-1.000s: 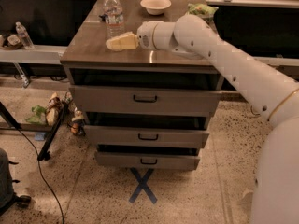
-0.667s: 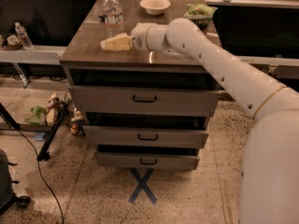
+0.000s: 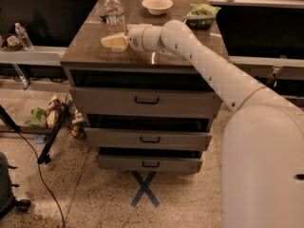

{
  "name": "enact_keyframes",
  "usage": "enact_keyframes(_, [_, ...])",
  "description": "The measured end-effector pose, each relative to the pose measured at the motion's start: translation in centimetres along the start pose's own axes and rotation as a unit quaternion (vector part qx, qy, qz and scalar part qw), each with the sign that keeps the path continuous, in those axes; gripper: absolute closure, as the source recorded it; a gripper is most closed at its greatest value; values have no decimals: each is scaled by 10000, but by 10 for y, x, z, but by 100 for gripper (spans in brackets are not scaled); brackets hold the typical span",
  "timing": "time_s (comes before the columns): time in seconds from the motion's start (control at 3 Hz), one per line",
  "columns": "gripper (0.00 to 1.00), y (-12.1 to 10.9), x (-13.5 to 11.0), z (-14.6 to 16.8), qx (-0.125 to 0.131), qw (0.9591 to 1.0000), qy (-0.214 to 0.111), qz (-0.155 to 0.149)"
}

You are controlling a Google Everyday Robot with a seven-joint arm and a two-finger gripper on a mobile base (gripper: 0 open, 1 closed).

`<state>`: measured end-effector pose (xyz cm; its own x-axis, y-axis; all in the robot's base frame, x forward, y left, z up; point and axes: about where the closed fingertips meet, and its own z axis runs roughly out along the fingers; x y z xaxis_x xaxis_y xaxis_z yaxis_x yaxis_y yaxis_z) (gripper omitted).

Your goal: Move water bottle near paper bowl

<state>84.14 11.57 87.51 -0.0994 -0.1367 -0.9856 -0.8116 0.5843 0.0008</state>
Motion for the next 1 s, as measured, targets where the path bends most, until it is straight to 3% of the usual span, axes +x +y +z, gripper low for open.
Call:
enact_keyframes(0.33, [47, -5, 2, 7, -45, 10000, -32, -32])
enact_keyframes(0.67, [70, -31, 2, -3, 242, 9997, -25, -64])
enact_keyframes(1.0, [99, -92, -13, -45, 1083, 9933, 67, -396])
